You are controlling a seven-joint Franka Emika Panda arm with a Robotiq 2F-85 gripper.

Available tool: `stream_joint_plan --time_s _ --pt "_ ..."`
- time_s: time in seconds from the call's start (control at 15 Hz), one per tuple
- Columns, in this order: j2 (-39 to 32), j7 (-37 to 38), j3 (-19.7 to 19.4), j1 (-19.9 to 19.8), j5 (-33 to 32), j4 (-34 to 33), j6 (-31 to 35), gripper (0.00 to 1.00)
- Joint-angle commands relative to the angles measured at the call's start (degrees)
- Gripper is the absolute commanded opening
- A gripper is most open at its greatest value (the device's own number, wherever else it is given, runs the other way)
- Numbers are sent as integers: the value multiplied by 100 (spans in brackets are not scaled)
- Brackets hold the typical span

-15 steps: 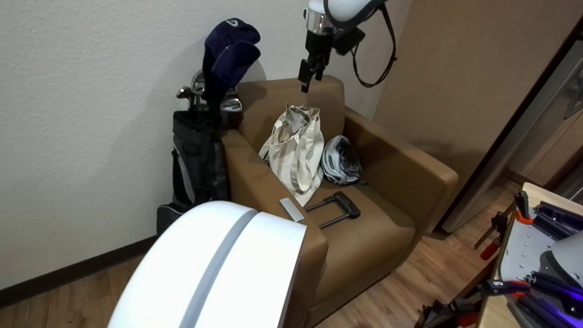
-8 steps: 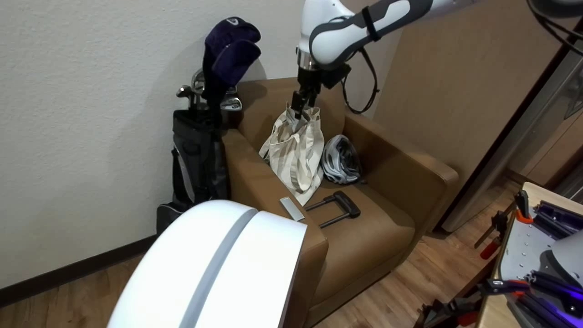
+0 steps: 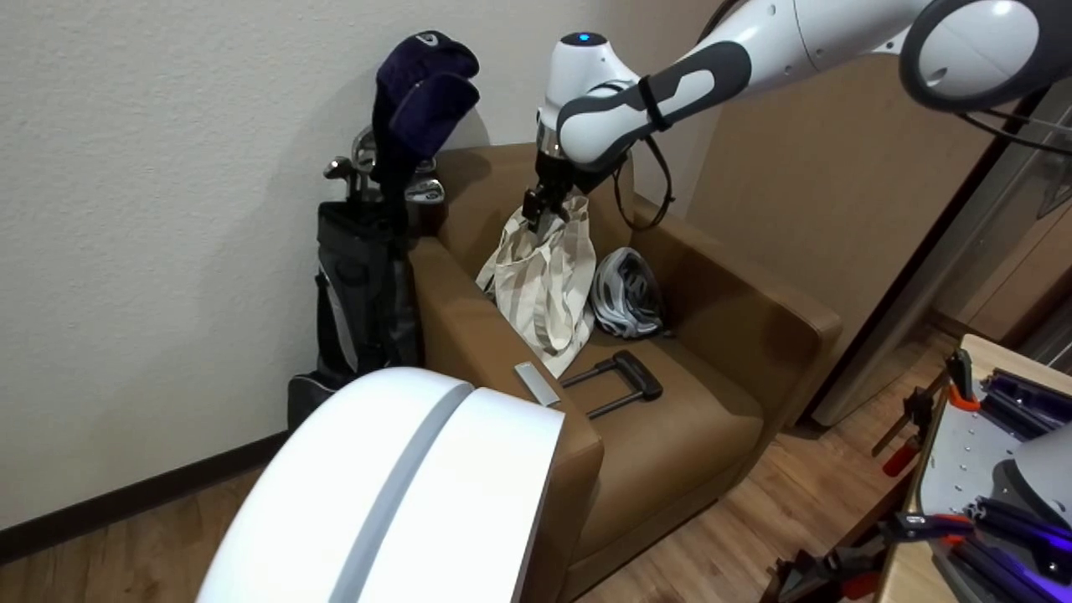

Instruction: Pick up the object from the bag

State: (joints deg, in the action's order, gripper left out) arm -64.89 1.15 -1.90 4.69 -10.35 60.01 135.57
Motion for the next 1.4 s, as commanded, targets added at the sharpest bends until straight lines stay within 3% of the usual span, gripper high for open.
stream_joint_plan --time_s 0.0,0.47,0.73,0.87,1.33 --pt "-384 146 -115 13 105 -570 -4 54" --pt "-513 113 -146 0 124 -976 -179 10" --pt "-523 83 -91 -52 184 -1096 -220 4" --pt "-470 30 -53 -87 232 -1055 -211 6" --pt "592 195 -551 -173 58 -210 -1162 8"
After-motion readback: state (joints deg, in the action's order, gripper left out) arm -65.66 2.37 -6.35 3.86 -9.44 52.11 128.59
